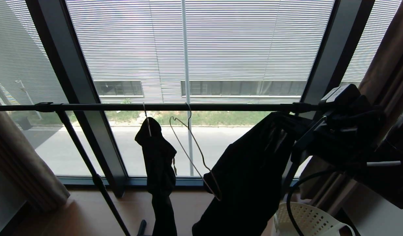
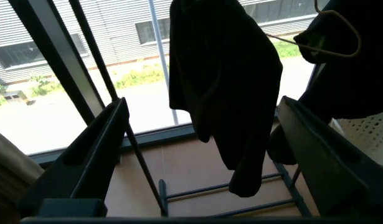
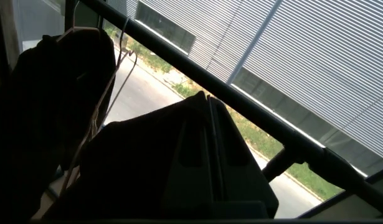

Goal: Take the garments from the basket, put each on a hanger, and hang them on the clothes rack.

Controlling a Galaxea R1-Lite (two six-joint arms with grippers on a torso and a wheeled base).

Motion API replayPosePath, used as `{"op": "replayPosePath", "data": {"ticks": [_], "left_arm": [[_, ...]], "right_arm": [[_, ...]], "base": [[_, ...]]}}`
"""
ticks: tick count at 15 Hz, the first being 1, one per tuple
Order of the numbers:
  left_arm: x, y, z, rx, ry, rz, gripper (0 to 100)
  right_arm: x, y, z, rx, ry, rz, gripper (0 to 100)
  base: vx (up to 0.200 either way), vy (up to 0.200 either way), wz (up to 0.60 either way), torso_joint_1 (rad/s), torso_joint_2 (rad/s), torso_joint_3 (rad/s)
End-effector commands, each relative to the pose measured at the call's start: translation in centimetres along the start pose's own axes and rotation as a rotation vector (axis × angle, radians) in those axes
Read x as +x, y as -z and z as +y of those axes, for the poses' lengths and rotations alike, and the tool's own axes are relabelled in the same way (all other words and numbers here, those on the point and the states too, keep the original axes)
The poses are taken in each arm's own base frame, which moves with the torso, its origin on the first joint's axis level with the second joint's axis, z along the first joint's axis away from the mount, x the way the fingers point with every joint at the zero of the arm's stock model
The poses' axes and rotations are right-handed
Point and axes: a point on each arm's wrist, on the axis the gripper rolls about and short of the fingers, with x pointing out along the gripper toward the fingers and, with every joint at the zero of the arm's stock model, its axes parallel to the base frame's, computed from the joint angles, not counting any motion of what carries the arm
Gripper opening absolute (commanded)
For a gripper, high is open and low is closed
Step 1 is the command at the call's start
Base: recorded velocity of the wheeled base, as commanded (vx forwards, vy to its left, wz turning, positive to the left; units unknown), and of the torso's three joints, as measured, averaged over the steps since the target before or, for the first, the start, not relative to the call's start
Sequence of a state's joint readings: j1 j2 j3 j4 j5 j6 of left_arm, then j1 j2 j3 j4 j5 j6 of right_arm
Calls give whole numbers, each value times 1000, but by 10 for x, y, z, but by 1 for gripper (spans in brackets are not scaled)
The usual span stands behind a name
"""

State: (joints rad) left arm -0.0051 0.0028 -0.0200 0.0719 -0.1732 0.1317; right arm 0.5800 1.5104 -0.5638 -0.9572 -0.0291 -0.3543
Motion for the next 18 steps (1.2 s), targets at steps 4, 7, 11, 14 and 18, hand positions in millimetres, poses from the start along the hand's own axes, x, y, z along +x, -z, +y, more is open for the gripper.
{"op": "replayPosePath", "data": {"ticks": [4,7,11,14,18], "left_arm": [[0,0,0,0,0,1,100],[0,0,0,0,0,1,100],[0,0,0,0,0,1,100],[0,0,0,11,4,1,100],[29,-53,12,118,-10,202,100]], "right_arm": [[0,1,0,0,-1,3,0],[0,1,0,0,-1,3,0],[0,0,0,0,1,-1,0],[-2,-2,-1,-3,20,1,0],[-21,-42,-7,-18,299,236,0]], "base": [[0,0,0,0,0,0],[-133,0,0,3,3,2],[-100,0,0,8,2,0],[0,0,0,0,0,0],[0,0,0,0,0,0]]}}
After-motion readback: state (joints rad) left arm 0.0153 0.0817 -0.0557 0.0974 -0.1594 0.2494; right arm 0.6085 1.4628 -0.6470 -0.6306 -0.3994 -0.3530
